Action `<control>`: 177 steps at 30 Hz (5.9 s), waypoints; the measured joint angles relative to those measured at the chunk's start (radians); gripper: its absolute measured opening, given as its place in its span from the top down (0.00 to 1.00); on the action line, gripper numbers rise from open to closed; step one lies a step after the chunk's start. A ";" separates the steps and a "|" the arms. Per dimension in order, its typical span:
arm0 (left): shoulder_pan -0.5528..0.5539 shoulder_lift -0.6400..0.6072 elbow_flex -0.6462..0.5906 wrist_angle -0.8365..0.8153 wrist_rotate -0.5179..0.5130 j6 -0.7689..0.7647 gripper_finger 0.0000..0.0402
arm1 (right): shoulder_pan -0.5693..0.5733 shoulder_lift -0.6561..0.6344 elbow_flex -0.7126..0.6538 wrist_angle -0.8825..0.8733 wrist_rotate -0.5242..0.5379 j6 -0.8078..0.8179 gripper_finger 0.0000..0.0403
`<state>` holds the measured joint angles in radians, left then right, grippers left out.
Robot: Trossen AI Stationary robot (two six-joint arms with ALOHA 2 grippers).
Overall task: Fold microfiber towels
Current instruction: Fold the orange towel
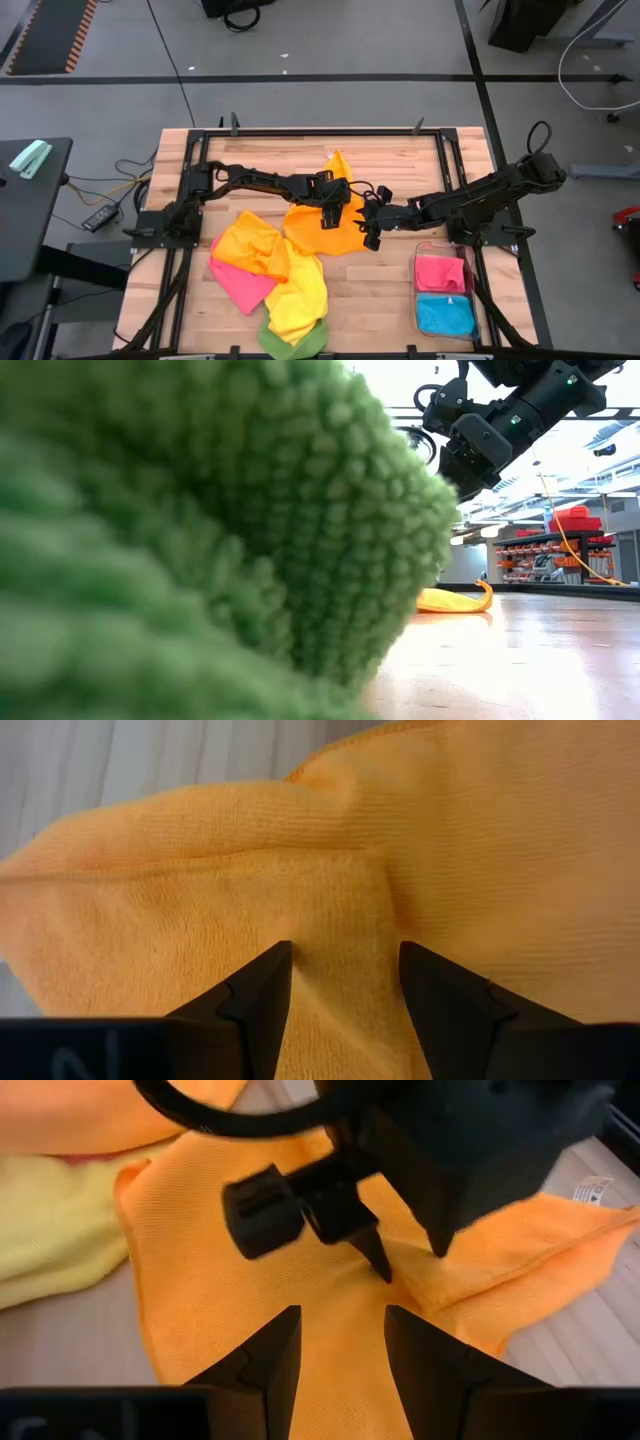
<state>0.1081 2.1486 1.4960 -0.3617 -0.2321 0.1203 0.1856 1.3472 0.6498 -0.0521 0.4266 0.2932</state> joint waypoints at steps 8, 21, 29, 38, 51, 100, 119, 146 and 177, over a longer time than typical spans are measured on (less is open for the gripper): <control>-0.001 0.015 0.001 0.011 -0.059 0.030 0.54 | 0.000 0.000 0.000 0.008 -0.017 0.002 0.62; -0.002 -0.016 0.002 0.005 -0.115 0.085 0.69 | 0.000 0.000 0.000 0.007 -0.017 -0.002 0.62; -0.001 -0.075 0.003 -0.095 -0.294 0.173 0.97 | 0.000 0.000 0.000 0.006 -0.017 -0.003 0.62; 0.016 -0.104 0.004 -0.310 -0.561 0.176 0.97 | 0.001 0.000 0.000 0.000 -0.017 0.006 0.62; 0.148 -0.124 0.003 -0.678 -0.591 -0.056 0.93 | 0.001 0.000 0.000 0.010 -0.017 0.010 0.62; -0.309 -0.156 0.003 -0.574 0.192 0.076 0.57 | 0.008 0.000 0.000 0.005 -0.144 0.003 0.62; -0.316 -0.066 0.002 -0.606 0.211 0.086 0.57 | 0.007 0.000 0.000 0.008 -0.143 0.011 0.62; -0.337 -0.067 0.003 -0.676 0.139 0.074 0.57 | 0.008 0.000 0.000 0.010 -0.144 0.010 0.62; -0.355 -0.069 0.004 -0.726 0.139 0.054 0.91 | 0.013 0.000 -0.175 0.166 -0.139 -0.073 0.61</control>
<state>-0.2470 2.0796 1.4998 -1.0882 -0.0933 0.1741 0.1986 1.3476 0.4744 0.1142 0.2873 0.2203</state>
